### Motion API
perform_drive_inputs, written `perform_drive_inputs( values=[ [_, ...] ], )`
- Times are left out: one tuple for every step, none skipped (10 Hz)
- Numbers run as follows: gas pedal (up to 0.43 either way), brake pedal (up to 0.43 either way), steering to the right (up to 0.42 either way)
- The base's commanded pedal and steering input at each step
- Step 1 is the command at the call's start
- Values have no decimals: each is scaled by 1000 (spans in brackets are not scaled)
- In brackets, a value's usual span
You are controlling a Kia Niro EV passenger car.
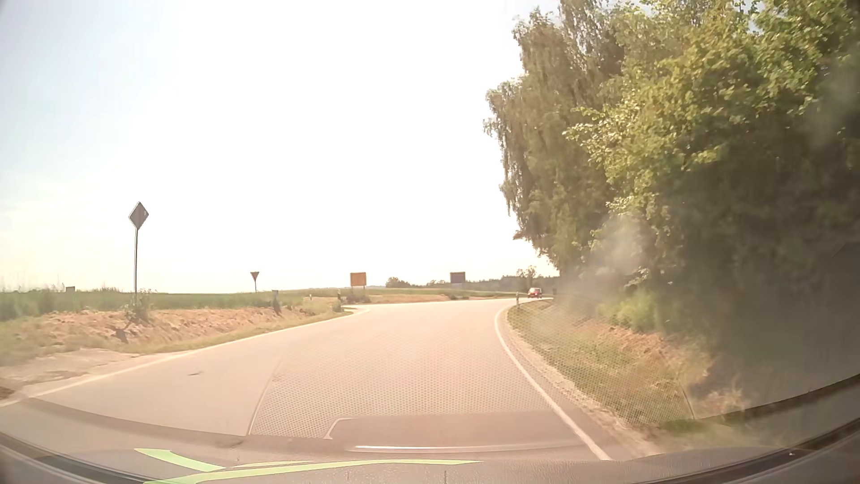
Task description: Follow the waypoints while adhering to traffic rules and regulations
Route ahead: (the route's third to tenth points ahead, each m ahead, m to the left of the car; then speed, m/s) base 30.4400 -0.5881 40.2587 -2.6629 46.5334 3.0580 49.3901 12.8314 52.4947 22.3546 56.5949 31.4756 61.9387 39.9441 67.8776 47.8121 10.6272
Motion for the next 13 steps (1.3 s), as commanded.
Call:
perform_drive_inputs(
  values=[
    [0,146,24],
    [0,146,24],
    [0,146,24],
    [0,146,24],
    [0,152,25],
    [0,152,26],
    [0,152,26],
    [0,159,27],
    [0,159,26],
    [0,159,27],
    [0,159,27],
    [0,159,27],
    [0,159,27]
  ],
)
